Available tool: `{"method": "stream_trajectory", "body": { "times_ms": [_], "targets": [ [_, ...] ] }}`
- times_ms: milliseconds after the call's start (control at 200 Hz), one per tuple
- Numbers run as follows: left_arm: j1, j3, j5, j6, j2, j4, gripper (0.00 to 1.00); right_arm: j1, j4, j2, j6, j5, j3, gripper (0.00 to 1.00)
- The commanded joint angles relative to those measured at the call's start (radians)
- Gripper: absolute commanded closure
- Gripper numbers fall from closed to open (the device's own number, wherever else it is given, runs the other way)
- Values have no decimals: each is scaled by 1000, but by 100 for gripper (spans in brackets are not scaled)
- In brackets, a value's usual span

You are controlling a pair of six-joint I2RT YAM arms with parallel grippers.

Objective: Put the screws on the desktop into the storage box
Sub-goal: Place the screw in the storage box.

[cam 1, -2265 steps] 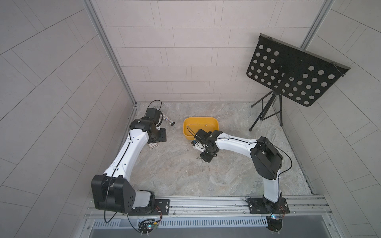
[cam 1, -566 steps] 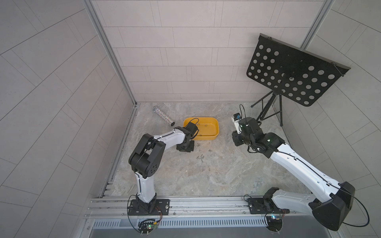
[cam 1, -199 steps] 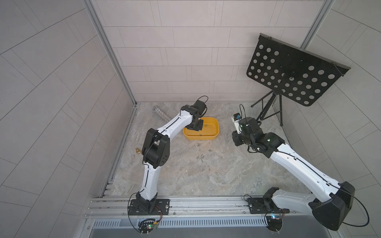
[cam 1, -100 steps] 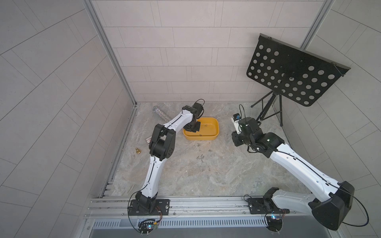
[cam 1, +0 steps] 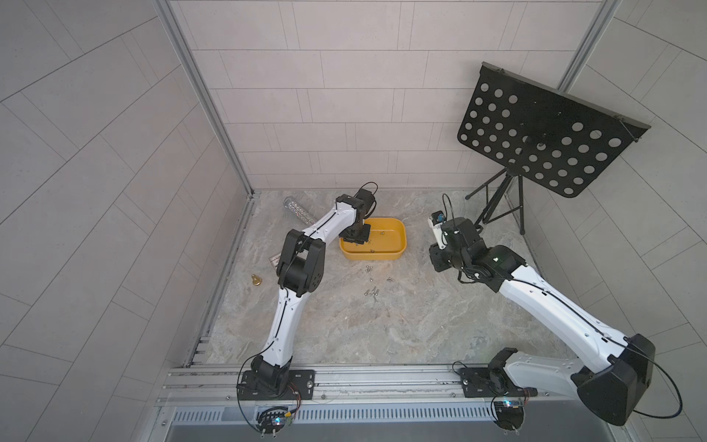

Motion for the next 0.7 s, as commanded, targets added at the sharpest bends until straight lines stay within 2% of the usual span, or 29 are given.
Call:
{"method": "stream_trajectory", "body": {
  "times_ms": [0,210,425,560,695],
  "targets": [
    [6,36,-10,14,-36,-36,68,-3,-9,6,7,6,-3,68],
    [10,39,-23,15,-135,-54,65,-4,-23,3,13,5,11,68],
    [18,23,-41,15,-302,-84,61,-4,-21,-2,46,-15,7,68],
    [26,-53,-43,17,-436,-78,55,-2,-5,-3,77,-58,-14,67],
    [51,-198,-49,15,-578,-56,53,3,24,1,130,-101,-53,67]
  ]
}}
